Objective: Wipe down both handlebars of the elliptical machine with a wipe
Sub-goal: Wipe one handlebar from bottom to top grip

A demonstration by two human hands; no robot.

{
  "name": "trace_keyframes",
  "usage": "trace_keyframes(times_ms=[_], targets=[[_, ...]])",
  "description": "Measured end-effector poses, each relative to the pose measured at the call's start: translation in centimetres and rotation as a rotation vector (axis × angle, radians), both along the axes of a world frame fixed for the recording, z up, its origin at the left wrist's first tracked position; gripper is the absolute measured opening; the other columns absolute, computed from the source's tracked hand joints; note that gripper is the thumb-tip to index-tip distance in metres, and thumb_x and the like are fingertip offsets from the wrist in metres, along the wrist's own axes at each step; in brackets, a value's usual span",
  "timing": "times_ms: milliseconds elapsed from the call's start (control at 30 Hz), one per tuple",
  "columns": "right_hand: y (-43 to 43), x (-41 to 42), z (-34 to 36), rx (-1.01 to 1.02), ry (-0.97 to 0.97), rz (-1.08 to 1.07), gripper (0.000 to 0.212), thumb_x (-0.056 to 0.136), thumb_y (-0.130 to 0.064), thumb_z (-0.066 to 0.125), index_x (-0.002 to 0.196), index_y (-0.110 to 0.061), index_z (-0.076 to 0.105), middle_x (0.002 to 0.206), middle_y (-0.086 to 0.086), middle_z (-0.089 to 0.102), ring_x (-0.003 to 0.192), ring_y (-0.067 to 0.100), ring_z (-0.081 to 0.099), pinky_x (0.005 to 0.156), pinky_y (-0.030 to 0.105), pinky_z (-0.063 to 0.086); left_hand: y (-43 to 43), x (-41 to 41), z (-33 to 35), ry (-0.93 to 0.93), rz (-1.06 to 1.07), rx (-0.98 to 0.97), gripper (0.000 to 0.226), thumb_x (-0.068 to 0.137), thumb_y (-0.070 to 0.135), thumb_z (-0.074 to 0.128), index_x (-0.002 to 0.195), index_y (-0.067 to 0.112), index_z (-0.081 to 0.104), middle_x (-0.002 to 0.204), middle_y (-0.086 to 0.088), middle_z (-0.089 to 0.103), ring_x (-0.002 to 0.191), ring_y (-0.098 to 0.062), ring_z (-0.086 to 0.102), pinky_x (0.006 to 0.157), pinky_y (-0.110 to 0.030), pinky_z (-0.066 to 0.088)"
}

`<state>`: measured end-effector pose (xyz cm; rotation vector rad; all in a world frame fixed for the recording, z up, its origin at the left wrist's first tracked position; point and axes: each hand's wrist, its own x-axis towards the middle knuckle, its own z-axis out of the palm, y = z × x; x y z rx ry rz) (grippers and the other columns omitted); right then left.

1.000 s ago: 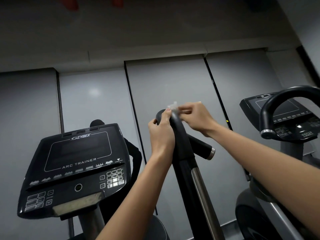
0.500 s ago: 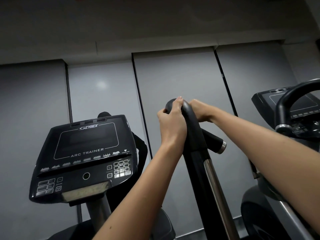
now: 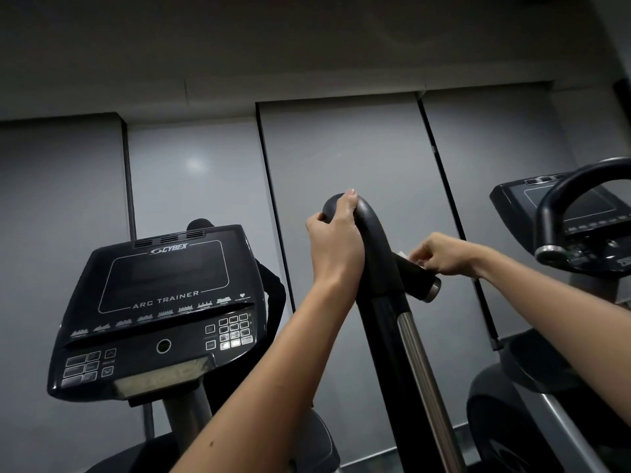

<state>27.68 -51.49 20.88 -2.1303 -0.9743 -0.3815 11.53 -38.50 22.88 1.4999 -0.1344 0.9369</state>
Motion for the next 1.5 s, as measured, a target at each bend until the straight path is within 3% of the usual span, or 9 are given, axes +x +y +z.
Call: trace_keyframes(times_ms=[167,367,567,633,767,900,1133,1300,1500], targets=[[-2.1,-1.3,-1.8,0.137,0.054,-0.009,0.037,0.081,0.010,0.052,0.061,-0.014,0.071,0.064,0.010,0.049,0.067,0.019,0.039,0.068,0.032,0.034,0.1,0.1,0.0,0.000,-0.011,-0.027,0.061,0.083,0.051,0.057,0.122,0.005,0.053,0.112,-0.014,0.063,0.097,-0.027,0.063,0.078,-0.036,0.049],[0.4,-4.2,-2.2,0.189,-0.333,-0.187,0.027,0.087,-0.001,0.048,0.100,0.000,0.071,0.096,0.022,0.068,0.089,0.034,0.063,0.080,0.037,0.051,-0.3,-0.2,0.1,-0.006,-0.001,-0.043,0.059,0.083,0.050,0.058,0.122,0.006,0.054,0.113,-0.012,0.063,0.100,-0.026,0.062,0.081,-0.036,0.049],[1.0,-4.6,-8.8,0.135,-0.893,-0.196,0.024,0.080,0.009,0.055,0.095,-0.004,0.068,0.093,0.006,0.053,0.078,0.025,0.051,0.059,0.037,0.055,-0.4,-0.3,0.0,-0.003,-0.009,-0.044,0.060,0.083,0.050,0.058,0.123,0.005,0.053,0.112,-0.013,0.063,0.097,-0.027,0.062,0.083,-0.038,0.049],[1.2,-4.0,-9.9,0.103,-0.950,-0.225,0.035,0.067,0.019,0.067,0.098,0.002,0.067,0.099,0.001,0.049,0.083,0.016,0.045,0.059,0.022,0.048,-0.5,-0.5,0.0,-0.004,-0.005,-0.036,0.059,0.085,0.049,0.057,0.122,0.003,0.052,0.106,-0.012,0.062,0.092,-0.026,0.060,0.082,-0.038,0.049],[2.0,-3.2,-9.7,0.196,-1.027,-0.276,0.024,0.071,0.012,0.070,0.089,-0.003,0.067,0.089,0.008,0.060,0.080,0.017,0.042,0.052,0.022,0.039,-0.6,-0.7,0.0,0.003,-0.010,-0.029,0.059,0.087,0.049,0.055,0.123,0.002,0.051,0.101,-0.009,0.059,0.087,-0.023,0.058,0.075,-0.034,0.048],[3.1,-2.6,-10.2,0.521,-0.928,-0.225,0.021,0.079,0.008,0.064,0.091,-0.008,0.071,0.083,0.004,0.063,0.073,0.023,0.053,0.061,0.033,0.050,-0.6,-0.7,0.0,0.001,-0.019,-0.028,0.054,0.088,0.047,0.055,0.122,0.005,0.052,0.106,-0.011,0.061,0.088,-0.023,0.059,0.073,-0.032,0.047],[4.8,-3.8,-8.1,0.905,-0.668,-0.262,0.020,0.084,0.009,0.058,0.085,-0.007,0.071,0.086,0.006,0.069,0.084,0.023,0.061,0.074,0.022,0.040,-0.4,-0.6,0.1,0.025,-0.034,-0.036,0.057,0.087,0.049,0.055,0.125,0.007,0.051,0.102,-0.007,0.060,0.086,-0.022,0.059,0.065,-0.030,0.045],[2.1,-3.2,-2.2,0.703,-0.045,-0.105,0.007,0.084,-0.004,0.065,0.086,-0.006,0.071,0.069,0.005,0.063,0.062,0.011,0.059,0.057,0.018,0.044,-0.4,-0.6,0.1,0.022,-0.034,-0.054,0.054,0.086,0.048,0.057,0.125,0.010,0.052,0.108,-0.006,0.063,0.092,-0.022,0.061,0.074,-0.031,0.047],[0.6,-0.7,-0.3,0.497,0.335,0.148,0.034,0.085,0.020,0.039,0.097,-0.001,0.064,0.070,0.004,0.060,0.048,0.002,0.056,0.046,0.012,0.042,-0.4,-0.6,0.0,0.013,-0.041,-0.058,0.056,0.084,0.049,0.058,0.125,0.010,0.052,0.109,-0.008,0.062,0.089,-0.023,0.060,0.075,-0.034,0.048]])
